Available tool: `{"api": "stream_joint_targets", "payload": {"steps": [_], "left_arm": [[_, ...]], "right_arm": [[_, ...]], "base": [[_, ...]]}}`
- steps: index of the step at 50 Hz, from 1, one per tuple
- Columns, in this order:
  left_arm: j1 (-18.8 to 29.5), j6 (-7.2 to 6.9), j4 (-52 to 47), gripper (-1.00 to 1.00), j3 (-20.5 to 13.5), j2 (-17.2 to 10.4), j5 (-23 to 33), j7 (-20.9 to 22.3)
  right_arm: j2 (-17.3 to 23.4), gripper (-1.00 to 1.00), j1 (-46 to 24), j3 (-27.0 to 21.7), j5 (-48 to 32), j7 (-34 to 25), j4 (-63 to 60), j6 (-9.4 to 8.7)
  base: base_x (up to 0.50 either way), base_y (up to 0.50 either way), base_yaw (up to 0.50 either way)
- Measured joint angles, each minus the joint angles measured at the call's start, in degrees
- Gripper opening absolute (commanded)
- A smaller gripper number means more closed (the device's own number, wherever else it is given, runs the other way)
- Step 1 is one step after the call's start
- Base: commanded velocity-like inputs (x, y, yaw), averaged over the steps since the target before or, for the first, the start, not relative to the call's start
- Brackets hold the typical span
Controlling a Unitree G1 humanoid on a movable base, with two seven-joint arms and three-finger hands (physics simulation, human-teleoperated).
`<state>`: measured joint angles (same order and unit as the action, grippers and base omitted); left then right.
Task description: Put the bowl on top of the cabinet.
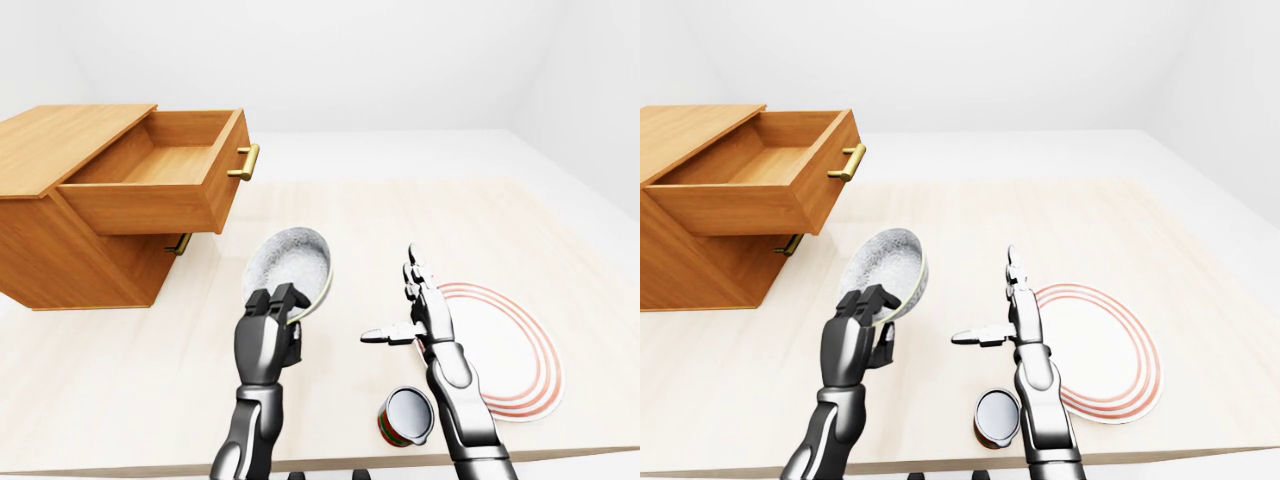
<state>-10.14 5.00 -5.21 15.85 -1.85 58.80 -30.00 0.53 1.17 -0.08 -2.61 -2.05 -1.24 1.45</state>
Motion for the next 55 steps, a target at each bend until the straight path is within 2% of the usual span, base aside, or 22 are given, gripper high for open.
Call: {"api": "stream_joint_targets", "payload": {"steps": [9, 20, 29, 35, 42, 48, 55], "left_arm": [[-0.02, 0.0, -8.79, -0.95, -2.4, 0.25, -3.82, 3.17], [2.43, 0.0, -22.31, -0.95, -6.63, 1.15, -8.33, 12.67], [5.96, -0.22, -30.96, -0.95, -11.49, 1.24, -11.91, 19.91], [9.29, -2.25, -35.12, -0.95, -15.09, 0.54, -14.03, 24.18], [14.65, -6.46, -38.41, -0.95, -19.85, -1.8, -16.39, 28.51], [19.35, -9.87, -39.27, -0.95, -24.3, -5.18, -19.0, 30.73], [23.2, -10.01, -38.82, -0.95, -28.96, -9.35, -22.05, 31.57]], "right_arm": [[-0.07, 1.0, -0.03, 0.24, -0.23, -0.04, 0.32, 0.31], [-0.21, 1.0, -0.06, 0.68, -0.59, -0.07, 0.67, 0.62], [-0.3, 1.0, 0.01, 0.99, -0.83, -0.11, 0.65, 0.68], [-0.33, 1.0, 0.13, 1.14, -0.95, -0.15, 0.55, 0.69], [-0.38, 1.0, 0.32, 1.3, -1.06, -0.19, 0.28, 0.65], [-0.39, 1.0, 0.45, 1.37, -1.1, -0.23, 0.08, 0.65], [-0.4, 1.0, 0.68, 1.43, -1.15, -0.24, -0.31, 0.62]], "base": [[0.0, 0.0, 0.0], [0.0, 0.0, 0.0], [0.0, 0.0, 0.0], [0.0, 0.0, 0.0], [0.0, 0.0, 0.0], [0.0, 0.0, 0.0], [0.0, 0.0, 0.0]]}}
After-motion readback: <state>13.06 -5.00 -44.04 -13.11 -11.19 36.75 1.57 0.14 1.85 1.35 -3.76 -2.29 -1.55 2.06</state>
